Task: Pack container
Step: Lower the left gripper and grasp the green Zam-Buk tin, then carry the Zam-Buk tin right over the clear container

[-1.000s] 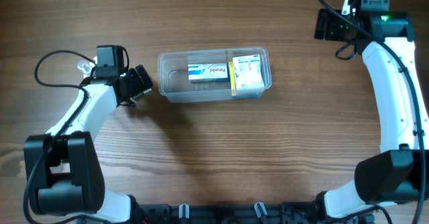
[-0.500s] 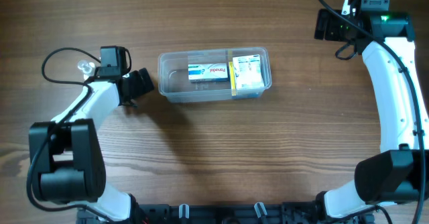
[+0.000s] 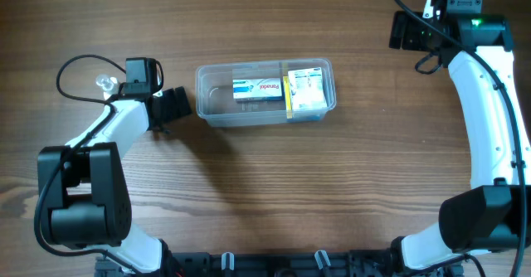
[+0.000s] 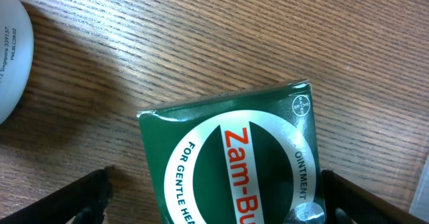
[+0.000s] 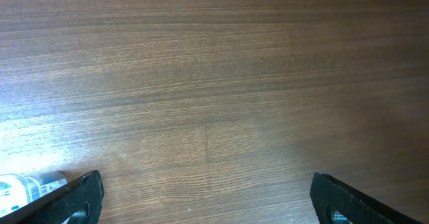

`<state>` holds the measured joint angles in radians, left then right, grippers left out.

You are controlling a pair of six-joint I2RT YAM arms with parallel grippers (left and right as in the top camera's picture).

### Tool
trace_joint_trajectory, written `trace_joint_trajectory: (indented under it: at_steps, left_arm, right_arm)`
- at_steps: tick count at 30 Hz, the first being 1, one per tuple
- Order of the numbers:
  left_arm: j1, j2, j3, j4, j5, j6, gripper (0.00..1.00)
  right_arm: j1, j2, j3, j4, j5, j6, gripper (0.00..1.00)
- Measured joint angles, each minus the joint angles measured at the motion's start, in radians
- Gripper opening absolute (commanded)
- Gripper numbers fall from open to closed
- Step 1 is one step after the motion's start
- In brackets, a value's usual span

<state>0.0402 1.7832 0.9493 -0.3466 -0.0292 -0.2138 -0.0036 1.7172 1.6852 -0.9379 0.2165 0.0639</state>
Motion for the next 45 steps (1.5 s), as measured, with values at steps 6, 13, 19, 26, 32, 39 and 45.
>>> trace_joint_trajectory:
  at_steps: [6,13,19,26,32,39,45]
  left_arm:
    - [0.0,0.001,0.0,0.0,0.0,0.016,0.72]
    - [0.0,0.001,0.0,-0.003,0.0,0.022,0.69]
    - [0.0,0.001,0.0,-0.005,0.0,0.022,0.67]
    - [0.0,-0.004,0.0,-0.023,0.0,0.022,0.67]
    - [0.0,-0.071,0.0,-0.045,0.0,0.022,0.64]
    - [0.0,-0.171,0.0,-0.08,0.0,0.022,0.64]
    - [0.0,-0.285,0.0,-0.121,0.027,0.022,0.63]
  right_arm:
    - [0.0,0.0,0.0,0.0,0.0,0.0,1.0]
    - [0.0,0.0,0.0,0.0,0.0,0.0,1.0]
    - [0.0,0.0,0.0,0.0,0.0,0.0,1.0]
    - [0.0,0.0,0.0,0.0,0.0,0.0,1.0]
    - [0.0,0.0,0.0,0.0,0.0,0.0,1.0]
    - [0.0,0.0,0.0,0.0,0.0,0.0,1.0]
    - [0.0,0.0,0.0,0.0,0.0,0.0,1.0]
